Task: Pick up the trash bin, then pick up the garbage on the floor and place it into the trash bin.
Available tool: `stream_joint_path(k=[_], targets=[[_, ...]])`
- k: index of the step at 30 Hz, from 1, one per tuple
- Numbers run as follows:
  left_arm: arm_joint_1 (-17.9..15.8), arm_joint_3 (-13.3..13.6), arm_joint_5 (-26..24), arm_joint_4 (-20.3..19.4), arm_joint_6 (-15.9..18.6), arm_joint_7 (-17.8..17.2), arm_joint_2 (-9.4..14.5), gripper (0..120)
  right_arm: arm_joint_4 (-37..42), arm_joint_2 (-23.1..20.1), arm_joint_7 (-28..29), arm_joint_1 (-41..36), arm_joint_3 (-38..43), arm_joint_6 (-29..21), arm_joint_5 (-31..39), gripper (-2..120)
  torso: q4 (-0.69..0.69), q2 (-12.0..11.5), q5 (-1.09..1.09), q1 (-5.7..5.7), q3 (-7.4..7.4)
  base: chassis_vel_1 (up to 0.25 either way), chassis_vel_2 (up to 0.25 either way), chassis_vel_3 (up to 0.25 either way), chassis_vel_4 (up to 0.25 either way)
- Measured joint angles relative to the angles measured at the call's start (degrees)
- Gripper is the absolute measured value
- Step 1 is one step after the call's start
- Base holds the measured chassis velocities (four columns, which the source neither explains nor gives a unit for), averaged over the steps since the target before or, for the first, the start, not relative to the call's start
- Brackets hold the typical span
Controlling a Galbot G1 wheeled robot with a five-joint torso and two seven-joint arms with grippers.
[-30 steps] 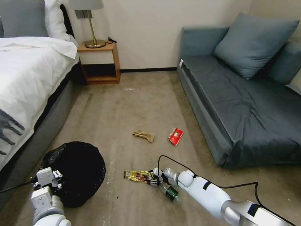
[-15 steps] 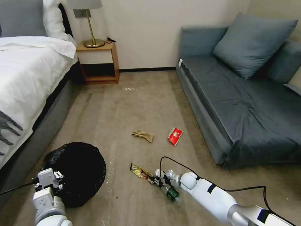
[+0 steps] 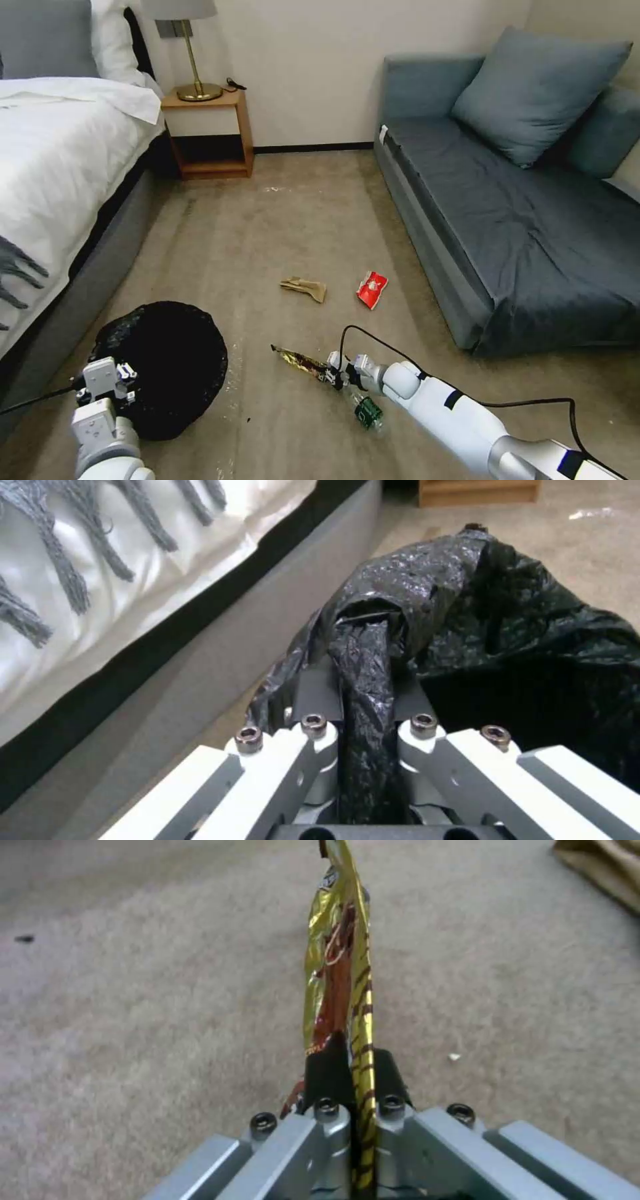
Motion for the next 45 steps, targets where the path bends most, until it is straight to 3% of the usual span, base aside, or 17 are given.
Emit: stream_joint_path(k=[7, 13, 24, 30, 45], targets=[[0.07, 0.03, 0.01, -0.03, -0.16, 0.07, 0.15, 7, 6.04, -1.29, 1.84, -2.13, 2.79, 0.08, 4.12, 0, 0.0, 0.0, 0.0, 0.0, 0.0, 0.0, 0.0, 0.0, 0.0], [0.25, 0.25, -0.19, -0.88, -0.16, 0.68, 0.19, 7, 18.92, -3.17, 5.59, -4.69, 3.31, -1.1, 14.35, 0, 0.0, 0.0, 0.0, 0.0, -0.01, 0.0, 0.0, 0.0, 0.0], [0.05, 0.69, -2.04, -1.61, -2.12, 3.44, 0.4, 7, 38.76, -5.85, 11.22, -4.44, -7.02, -7.27, 28.54, 0, 0.01, 0.0, 0.0, 0.0, -0.01, 0.0, 0.0, 0.0, 0.0], [-0.5, 0.8, -3.06, -1.24, -3.19, 4.26, 0.73, 7, 40.57, -4.92, 11.91, -2.88, -10.31, -9.96, 30.59, 0, 0.01, 0.0, -0.01, 0.0, -0.01, 0.0, 0.0, 0.0, 0.0], [-1.27, 1.32, -3.44, 0.61, -5.98, 8.89, 0.68, 7, 34.18, -3.77, 14.64, 2.76, -14.18, -11.98, 26.44, 0, 0.0, 0.0, 0.0, 0.0, 0.0, 0.0, 0.0, 0.0, 0.0]])
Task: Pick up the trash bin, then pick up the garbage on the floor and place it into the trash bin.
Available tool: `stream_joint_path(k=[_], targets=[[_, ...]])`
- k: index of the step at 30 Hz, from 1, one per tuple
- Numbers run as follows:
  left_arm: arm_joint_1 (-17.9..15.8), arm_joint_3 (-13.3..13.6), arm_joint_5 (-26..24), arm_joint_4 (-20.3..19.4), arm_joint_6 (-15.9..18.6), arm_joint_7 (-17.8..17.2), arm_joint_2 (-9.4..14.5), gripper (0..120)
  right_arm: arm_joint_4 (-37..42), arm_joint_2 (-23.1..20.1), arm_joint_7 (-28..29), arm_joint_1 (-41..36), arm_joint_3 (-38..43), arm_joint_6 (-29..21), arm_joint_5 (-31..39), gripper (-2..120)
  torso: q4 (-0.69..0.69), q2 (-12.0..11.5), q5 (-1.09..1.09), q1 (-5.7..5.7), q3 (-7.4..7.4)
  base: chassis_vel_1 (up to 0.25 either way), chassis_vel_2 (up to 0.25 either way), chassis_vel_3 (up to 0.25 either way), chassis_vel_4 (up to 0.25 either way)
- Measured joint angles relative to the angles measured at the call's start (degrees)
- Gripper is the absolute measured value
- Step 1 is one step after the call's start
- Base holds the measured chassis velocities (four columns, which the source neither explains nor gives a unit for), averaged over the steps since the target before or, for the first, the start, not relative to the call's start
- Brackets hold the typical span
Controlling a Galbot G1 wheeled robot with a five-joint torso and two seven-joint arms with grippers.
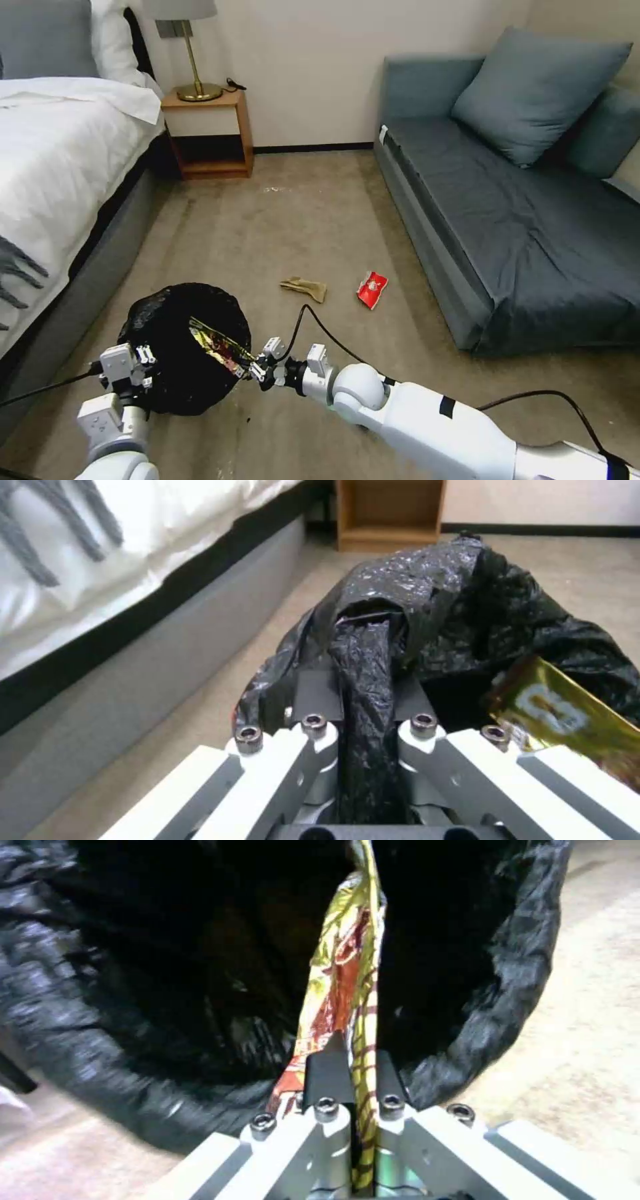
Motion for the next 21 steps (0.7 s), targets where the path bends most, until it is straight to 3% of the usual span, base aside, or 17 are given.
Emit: stream_joint_path(k=[10, 21], targets=[[-0.25, 0.17, 1.84, 2.39, -0.72, 1.93, -0.6, 7, -0.23, 1.12, 0.71, 3.36, -0.53, -0.77, 0.64, 0, 0.0, 0.0, 0.0, 0.0, 0.0, 0.0, 0.0, 0.0, 0.0], [-1.56, 0.24, 0.62, 2.83, -1.99, 2.24, -1.3, 7, -0.16, 2.18, 3.06, 4.29, -3.07, -1.43, -1.43, 0, 0.0, 0.0, 0.0, 0.0, 0.0, 0.0, 0.0, 0.0, 0.0]])
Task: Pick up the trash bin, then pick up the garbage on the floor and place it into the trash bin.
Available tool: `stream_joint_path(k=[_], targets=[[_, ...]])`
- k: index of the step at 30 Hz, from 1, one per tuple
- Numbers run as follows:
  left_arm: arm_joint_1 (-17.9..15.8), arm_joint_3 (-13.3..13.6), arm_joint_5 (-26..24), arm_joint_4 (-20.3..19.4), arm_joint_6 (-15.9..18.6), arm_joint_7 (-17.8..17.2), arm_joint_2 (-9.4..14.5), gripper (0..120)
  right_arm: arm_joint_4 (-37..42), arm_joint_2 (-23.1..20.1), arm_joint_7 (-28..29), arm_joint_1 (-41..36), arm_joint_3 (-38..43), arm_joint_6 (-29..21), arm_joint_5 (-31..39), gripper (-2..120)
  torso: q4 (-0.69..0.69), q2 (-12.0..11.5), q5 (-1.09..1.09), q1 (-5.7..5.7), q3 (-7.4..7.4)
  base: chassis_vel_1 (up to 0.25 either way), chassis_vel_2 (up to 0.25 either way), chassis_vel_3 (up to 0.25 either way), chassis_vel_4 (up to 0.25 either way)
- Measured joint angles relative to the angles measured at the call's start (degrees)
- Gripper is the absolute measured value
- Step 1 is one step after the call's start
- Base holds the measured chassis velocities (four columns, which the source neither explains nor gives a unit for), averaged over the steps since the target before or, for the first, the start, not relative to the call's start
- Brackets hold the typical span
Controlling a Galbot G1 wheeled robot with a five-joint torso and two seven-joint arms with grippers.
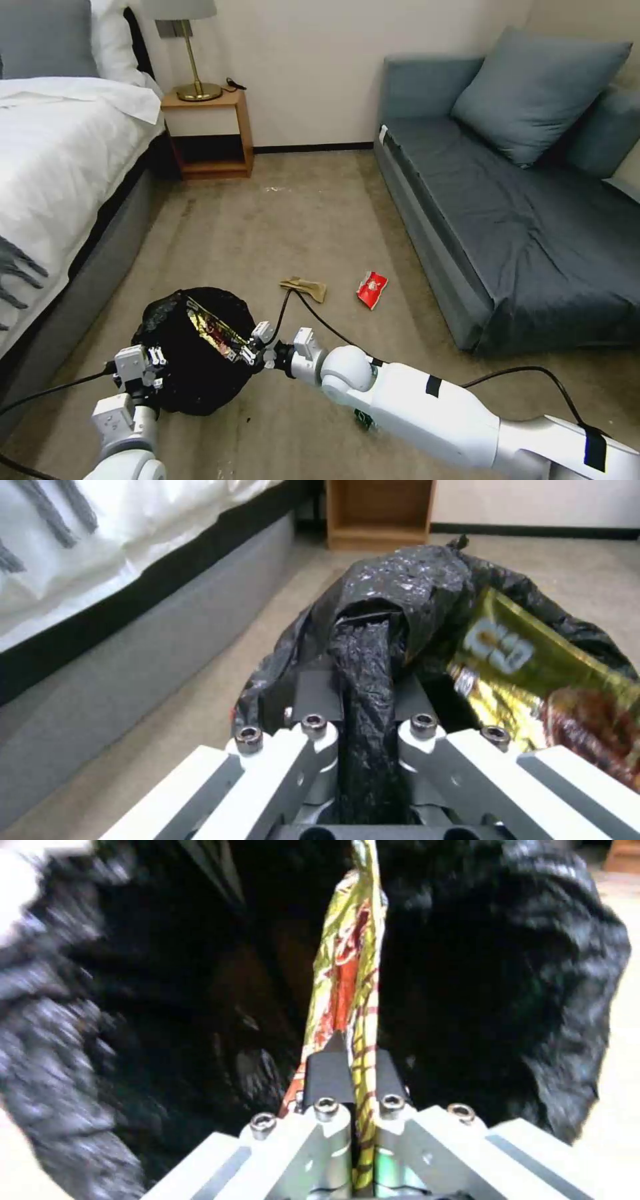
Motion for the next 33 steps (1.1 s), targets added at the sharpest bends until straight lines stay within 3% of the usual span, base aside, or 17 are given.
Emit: stream_joint_path(k=[2, 10, 14, 21, 22, 25, 31, 32, 33], targets=[[0.01, 0.0, -0.06, -0.02, -0.1, 0.07, -0.05, 7, -0.22, 0.04, 0.51, -0.02, -0.13, 0.09, -0.26, 0, 0.0, 0.0, 0.0, 0.0, 0.0, 0.0, 0.0, 0.0, 0.0], [-0.1, 0.07, -0.27, -0.41, -0.62, 0.36, -0.35, 7, -1.12, 0.71, 4.31, 0.1, -0.16, 0.43, -0.97, 31, 0.0, 0.0, 0.0, 0.0, 0.0, 0.0, 0.0, 0.0, 0.0], [-0.23, 0.03, -0.3, -0.41, -0.67, 0.36, -0.3, 7, -1.02, 0.46, 4.4, 0.1, -0.06, 0.68, -1.17, 42, 0.0, 0.0, 0.0, 0.0, 0.0, 0.0, 0.0, 0.0, 0.0], [-0.29, -0.45, -0.34, -0.39, -0.84, -0.06, 0.33, 7, 3.14, -2.28, 4.68, -1.83, 2.2, 1.33, -3.08, 71, 0.0, 0.0, 0.0, 0.0, 0.0, 0.0, 0.0, 0.0, 0.0], [-0.29, -0.45, -0.34, -0.39, -0.84, -0.06, 0.33, 7, 3.14, -2.28, 4.68, -1.83, 2.2, 1.33, -3.08, 71, 0.0, 0.0, 0.0, 0.0, 0.0, 0.0, 0.0, 0.0, 0.0], [-0.17, -0.74, -0.31, -0.69, -0.86, -0.36, 0.79, 7, 6.3, -5.49, 4.71, -3.76, 4.26, 0.91, -4.35, 86, 0.0, 0.0, 0.01, 0.0, 0.0, 0.0, 0.0, 0.0, 0.0], [0.03, -0.84, -0.06, -1.17, -1.04, -0.85, 1.01, 7, 9.66, -10.09, 4.42, -6.69, 7.11, -3.16, -5.84, 99, 0.01, 0.0, 0.02, 0.0, 0.0, 0.0, 0.0, 0.0, 0.0], [0.06, -0.84, 0.03, -1.17, -1.09, -0.97, 1.06, 7, 10.76, -11.62, 4.11, -7.96, 8.33, -5.1, -6.47, 100, -0.01, 0.0, 0.01, 0.0, -0.01, 0.0, 0.0, 0.0, 0.0], [0.01, -0.74, 0.31, -1.17, -1.31, -1.47, 1.08, 7, 13.97, -17.66, 2.99, -14.14, 13.59, -11.89, -9.49, 100, -0.01, 0.0, 0.01, 0.0, -0.01, 0.0, 0.0, 0.0, 0.0]])
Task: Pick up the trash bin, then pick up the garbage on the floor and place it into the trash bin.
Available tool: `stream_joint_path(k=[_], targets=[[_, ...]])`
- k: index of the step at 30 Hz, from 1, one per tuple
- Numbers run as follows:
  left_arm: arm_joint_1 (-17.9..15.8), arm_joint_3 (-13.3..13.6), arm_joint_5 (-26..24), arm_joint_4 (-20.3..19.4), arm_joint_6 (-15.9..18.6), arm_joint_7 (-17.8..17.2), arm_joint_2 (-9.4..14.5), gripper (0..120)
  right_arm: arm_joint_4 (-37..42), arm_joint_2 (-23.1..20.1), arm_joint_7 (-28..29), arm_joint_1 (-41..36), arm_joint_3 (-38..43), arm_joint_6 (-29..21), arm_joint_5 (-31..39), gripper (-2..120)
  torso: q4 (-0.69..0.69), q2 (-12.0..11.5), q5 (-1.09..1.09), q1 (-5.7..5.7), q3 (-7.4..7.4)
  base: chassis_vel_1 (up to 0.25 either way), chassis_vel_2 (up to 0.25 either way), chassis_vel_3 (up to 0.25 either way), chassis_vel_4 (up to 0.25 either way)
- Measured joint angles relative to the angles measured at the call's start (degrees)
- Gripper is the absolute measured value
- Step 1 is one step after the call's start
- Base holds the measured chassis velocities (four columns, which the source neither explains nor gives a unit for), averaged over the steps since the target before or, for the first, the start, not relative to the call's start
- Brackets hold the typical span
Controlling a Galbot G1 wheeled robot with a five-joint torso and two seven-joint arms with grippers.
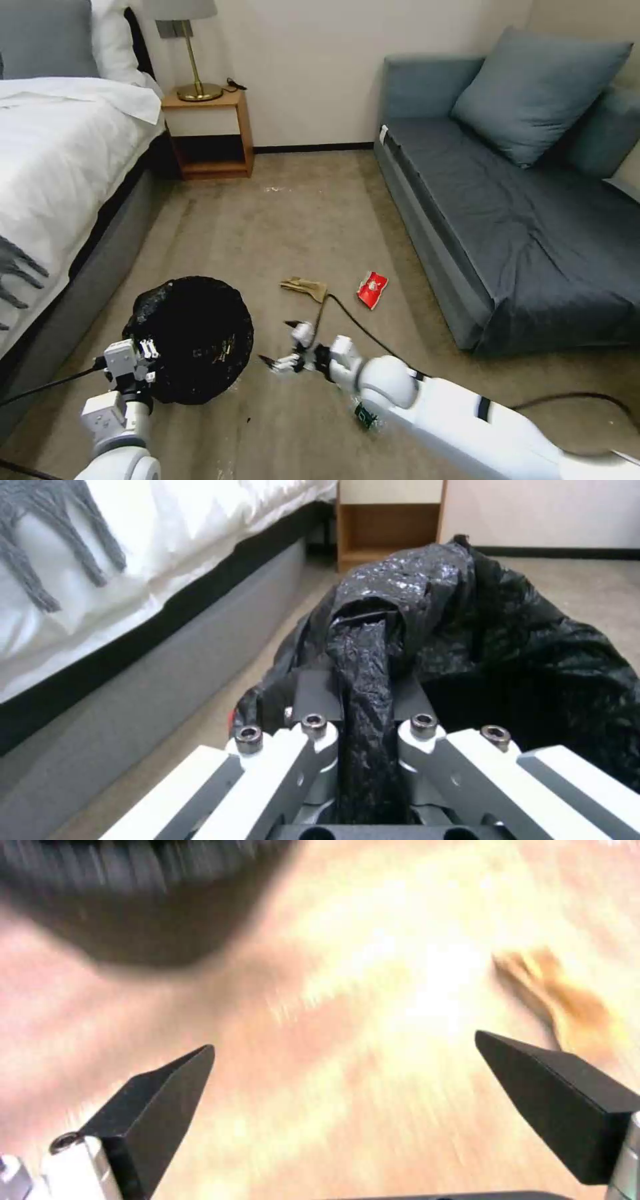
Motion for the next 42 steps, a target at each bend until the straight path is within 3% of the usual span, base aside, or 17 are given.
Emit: stream_joint_path(k=[5, 13, 42], targets=[[0.03, 0.32, 0.45, 0.27, -0.34, -0.34, -0.22, 7, 1.47, -2.79, 0.94, -5.14, 4.1, -7.79, -1.42, 100, 0.0, 0.0, 0.0, 0.0, 0.0, 0.0, 0.0, 0.0, 0.0], [0.33, 0.35, 0.7, 0.09, -0.46, -0.52, -0.34, 7, -2.65, -2.16, 1.99, -7.16, 5.81, -10.3, -2.18, 100, 0.01, 0.0, 0.0, 0.0, 0.0, 0.0, 0.0, 0.0, 0.0], [1.28, 0.22, -1.1, 1.39, -1.48, -0.23, -0.5, 7, -21.89, 5.41, 0.14, -8.97, 7.69, -3.51, -9.57, 99, 0.01, 0.0, -0.01, 0.0, 0.0, 0.0, 0.0, 0.0, 0.0]])
